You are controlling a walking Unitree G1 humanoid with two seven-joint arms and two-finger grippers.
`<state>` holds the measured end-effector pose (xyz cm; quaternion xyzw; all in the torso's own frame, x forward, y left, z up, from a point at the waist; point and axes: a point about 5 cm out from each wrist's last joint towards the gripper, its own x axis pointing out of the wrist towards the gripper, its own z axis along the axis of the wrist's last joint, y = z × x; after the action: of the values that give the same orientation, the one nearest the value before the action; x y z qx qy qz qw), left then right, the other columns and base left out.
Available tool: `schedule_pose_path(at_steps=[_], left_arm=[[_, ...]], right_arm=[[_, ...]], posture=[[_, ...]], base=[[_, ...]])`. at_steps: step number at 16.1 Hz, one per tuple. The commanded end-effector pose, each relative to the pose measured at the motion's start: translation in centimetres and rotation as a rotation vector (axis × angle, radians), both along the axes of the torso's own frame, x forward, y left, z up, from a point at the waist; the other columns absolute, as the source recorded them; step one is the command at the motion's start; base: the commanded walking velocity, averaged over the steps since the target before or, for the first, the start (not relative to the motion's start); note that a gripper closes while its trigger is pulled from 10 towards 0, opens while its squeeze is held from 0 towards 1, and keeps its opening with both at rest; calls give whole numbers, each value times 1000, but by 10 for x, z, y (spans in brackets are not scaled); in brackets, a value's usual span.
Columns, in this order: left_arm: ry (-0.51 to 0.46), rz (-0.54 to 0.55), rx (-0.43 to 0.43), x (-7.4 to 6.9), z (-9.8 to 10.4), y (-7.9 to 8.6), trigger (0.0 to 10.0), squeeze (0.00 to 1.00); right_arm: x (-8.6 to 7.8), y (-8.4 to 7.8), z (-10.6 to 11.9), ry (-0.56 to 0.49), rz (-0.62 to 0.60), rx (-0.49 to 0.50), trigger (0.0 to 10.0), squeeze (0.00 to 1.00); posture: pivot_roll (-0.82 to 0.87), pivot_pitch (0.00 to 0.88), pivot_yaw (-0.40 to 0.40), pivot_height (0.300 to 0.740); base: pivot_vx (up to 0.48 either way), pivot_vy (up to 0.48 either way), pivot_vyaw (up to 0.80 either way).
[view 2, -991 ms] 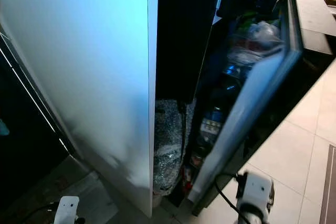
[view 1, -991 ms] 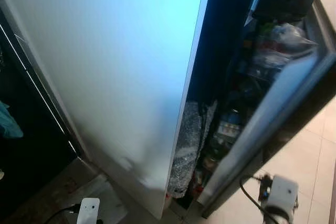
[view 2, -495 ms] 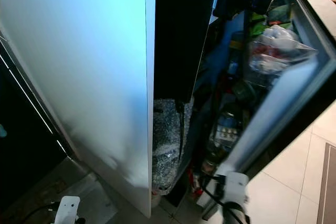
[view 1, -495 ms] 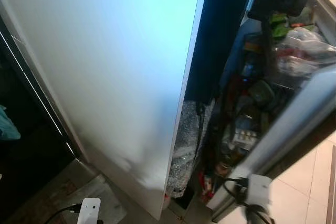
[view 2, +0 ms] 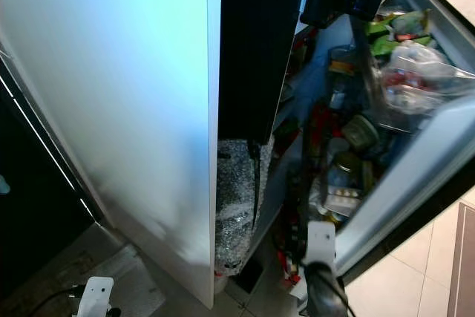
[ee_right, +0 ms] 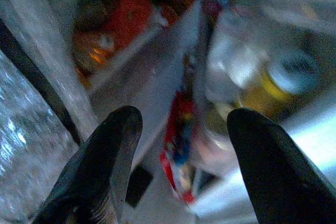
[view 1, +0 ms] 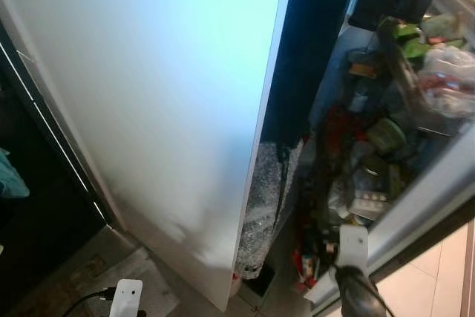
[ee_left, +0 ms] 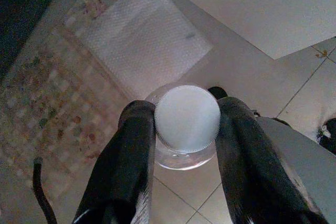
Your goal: Restocking fridge
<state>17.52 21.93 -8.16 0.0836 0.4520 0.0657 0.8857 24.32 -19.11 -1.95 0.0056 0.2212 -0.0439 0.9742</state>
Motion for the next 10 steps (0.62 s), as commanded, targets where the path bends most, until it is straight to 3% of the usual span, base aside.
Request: schedule_pose_path(at_steps=[1,4,8,10], left_arm=[[7,-7,5,-2,-2,-2,10000,0],[6,-7,7,-4,-2,-2,10000,0],[3,-6,9,-4,-2,-2,10000,0],[5,-14,13,-6,-3,-1,10000,0]], right_arm=[[4,-4,3,-26,-2,12,10000,0],[25,-2,19,-98,42,10,10000,0],[36,-2,31,-154,42,-1,10000,0],[39,-18,38,-179,-65,-77,10000,0]], posture=[[-68,4,-57,740],[-67,1,-58,740],[-60,0,-60,740],[-56,0,-58,740]], base=[[0,0,0],[0,0,0],[0,0,0],[0,0,0]])
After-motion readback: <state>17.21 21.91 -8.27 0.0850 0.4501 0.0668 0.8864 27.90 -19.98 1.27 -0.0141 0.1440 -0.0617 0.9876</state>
